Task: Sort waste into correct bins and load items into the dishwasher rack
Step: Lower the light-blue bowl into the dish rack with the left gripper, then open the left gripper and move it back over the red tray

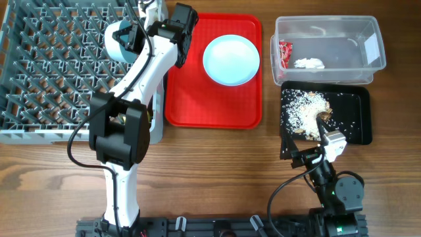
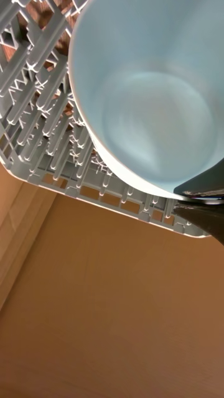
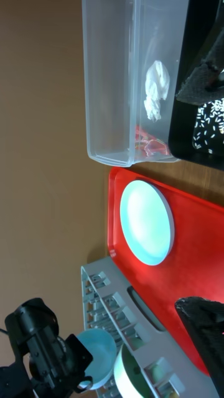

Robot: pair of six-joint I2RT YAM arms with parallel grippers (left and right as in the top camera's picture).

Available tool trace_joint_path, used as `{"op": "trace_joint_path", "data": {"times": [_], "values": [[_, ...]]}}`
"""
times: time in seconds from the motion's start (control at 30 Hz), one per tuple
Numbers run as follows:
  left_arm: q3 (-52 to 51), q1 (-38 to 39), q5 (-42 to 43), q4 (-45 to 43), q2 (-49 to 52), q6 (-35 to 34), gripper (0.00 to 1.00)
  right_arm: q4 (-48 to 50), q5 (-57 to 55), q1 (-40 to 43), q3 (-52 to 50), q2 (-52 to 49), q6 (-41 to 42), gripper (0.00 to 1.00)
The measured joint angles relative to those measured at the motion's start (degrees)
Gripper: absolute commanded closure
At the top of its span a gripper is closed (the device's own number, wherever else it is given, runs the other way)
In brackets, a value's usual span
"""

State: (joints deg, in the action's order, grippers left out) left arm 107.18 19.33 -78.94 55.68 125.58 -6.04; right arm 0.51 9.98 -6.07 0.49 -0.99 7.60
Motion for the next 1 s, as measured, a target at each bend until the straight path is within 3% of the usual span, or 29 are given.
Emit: {"op": "trace_joint_path", "data": {"times": [0.47, 0.6, 0.77, 0.97, 1.0], "values": [[0.02, 0.15, -1.9, 0.72, 2.82, -0.02, 0.96, 0.0, 0.0, 0.0, 0.0, 0.0, 0.02, 0.0], [0.02, 1.05, -2.21, 0.68, 2.89, -0.02, 0.85, 0.0, 0.0, 0.0, 0.0, 0.0, 0.02, 0.0], [0.0, 3.54, -1.7, 0.63, 3.34, -0.17, 0.79, -0.02, 0.0, 0.0, 0.0, 0.0, 0.02, 0.0], [-0.02, 6.49, -1.33, 0.68, 3.54, -0.13, 0.36, 0.0, 0.0, 0.0, 0.0, 0.0, 0.0, 0.0], [-0.04, 6.58, -1.29, 0.68, 3.54, 0.0, 0.25, -0.02, 0.0, 0.0, 0.0, 0.0, 0.02, 0.0]]}}
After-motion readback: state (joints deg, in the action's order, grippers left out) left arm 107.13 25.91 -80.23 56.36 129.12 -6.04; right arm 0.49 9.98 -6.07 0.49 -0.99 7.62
